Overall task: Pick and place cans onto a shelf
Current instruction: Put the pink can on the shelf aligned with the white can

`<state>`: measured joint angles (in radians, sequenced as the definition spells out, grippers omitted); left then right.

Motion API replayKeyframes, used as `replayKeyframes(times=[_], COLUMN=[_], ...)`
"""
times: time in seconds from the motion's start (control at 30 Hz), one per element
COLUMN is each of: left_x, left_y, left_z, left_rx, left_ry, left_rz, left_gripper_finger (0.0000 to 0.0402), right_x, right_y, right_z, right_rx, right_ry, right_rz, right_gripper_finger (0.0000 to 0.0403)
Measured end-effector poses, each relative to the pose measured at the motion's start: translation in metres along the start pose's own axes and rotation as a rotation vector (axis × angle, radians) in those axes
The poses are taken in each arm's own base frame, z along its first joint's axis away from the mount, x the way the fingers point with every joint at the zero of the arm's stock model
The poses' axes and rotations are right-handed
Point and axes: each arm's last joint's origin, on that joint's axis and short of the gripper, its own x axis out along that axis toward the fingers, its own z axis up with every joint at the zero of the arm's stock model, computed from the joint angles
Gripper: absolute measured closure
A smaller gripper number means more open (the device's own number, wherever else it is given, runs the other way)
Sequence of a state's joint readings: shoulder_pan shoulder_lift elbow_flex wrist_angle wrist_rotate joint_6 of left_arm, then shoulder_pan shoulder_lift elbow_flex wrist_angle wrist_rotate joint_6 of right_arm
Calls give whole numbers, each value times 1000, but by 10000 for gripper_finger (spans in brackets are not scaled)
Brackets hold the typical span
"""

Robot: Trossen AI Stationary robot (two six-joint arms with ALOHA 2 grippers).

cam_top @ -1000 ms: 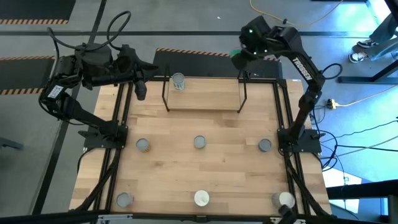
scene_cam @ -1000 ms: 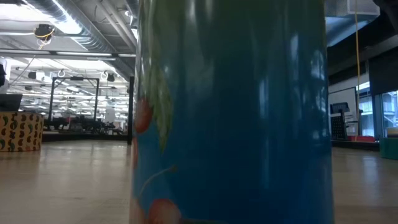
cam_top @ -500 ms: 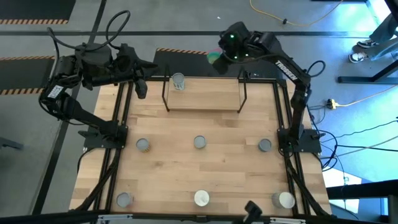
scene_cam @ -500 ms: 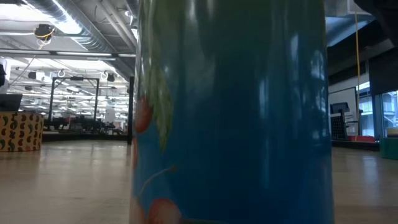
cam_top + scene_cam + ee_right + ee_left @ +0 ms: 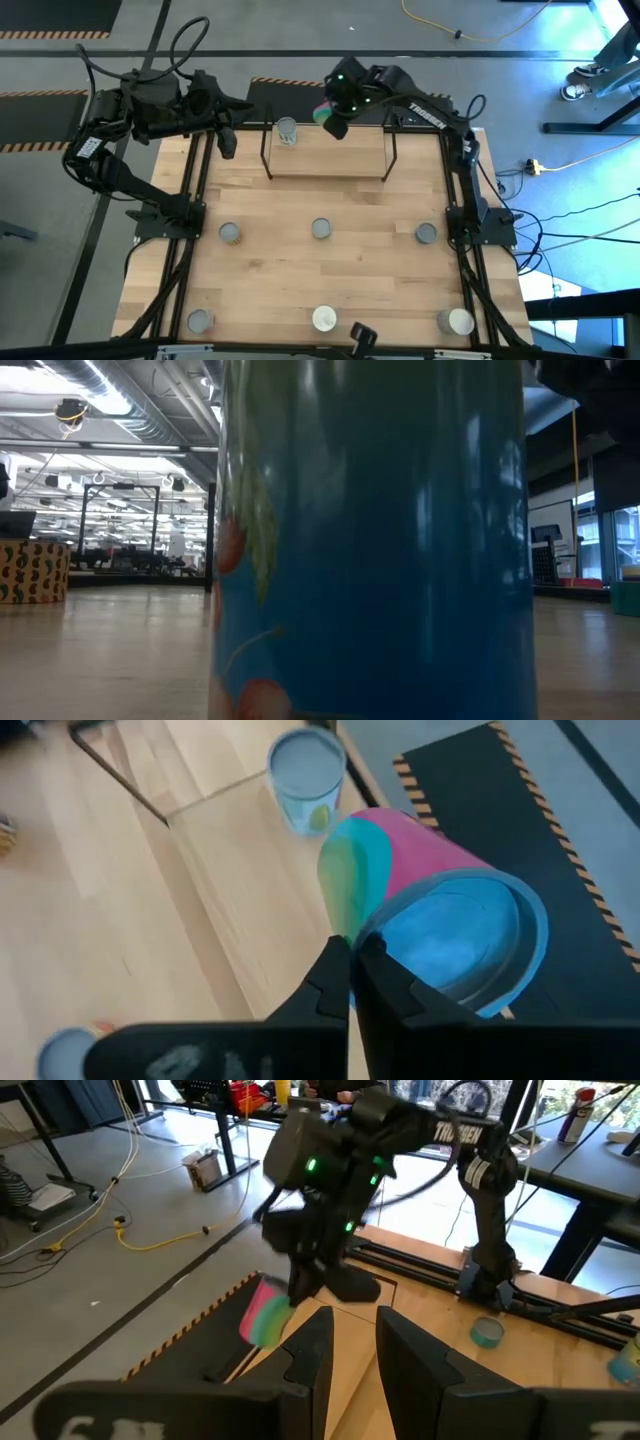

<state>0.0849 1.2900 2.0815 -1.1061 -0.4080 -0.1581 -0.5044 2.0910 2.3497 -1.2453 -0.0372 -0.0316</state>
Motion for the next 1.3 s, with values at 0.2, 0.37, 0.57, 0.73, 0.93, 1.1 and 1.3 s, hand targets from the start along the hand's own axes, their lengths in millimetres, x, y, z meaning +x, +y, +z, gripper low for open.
replayKeyframes(times=[0.2,0.37,0.57,0.73,0.93,1.1,1.3], left_x=[0,0,0,0,0,0,0], left_y=[0,0,1,1,1,1,1], left_z=[0,0,0,0,0,0,0], left_rx=[0,0,2,2,3,2,3], left_ry=[0,1,-1,-1,-1,-1,-1], left_rz=[0,0,23,36,36,36,36], left_gripper_finger=[329,329,329,329,329,329,329], right_x=[39,66,88,107,121,121,121], right_y=[4,6,5,5,5,7,7], right_z=[-1,-4,-7,-10,-14,-14,-15], right_rx=[-36,-65,-63,-66,-67,-73,-71], right_ry=[81,134,170,199,244,242,250], right_rz=[12,19,20,19,15,17,18], right_gripper_finger=[397,397,397,397,397,397,392])
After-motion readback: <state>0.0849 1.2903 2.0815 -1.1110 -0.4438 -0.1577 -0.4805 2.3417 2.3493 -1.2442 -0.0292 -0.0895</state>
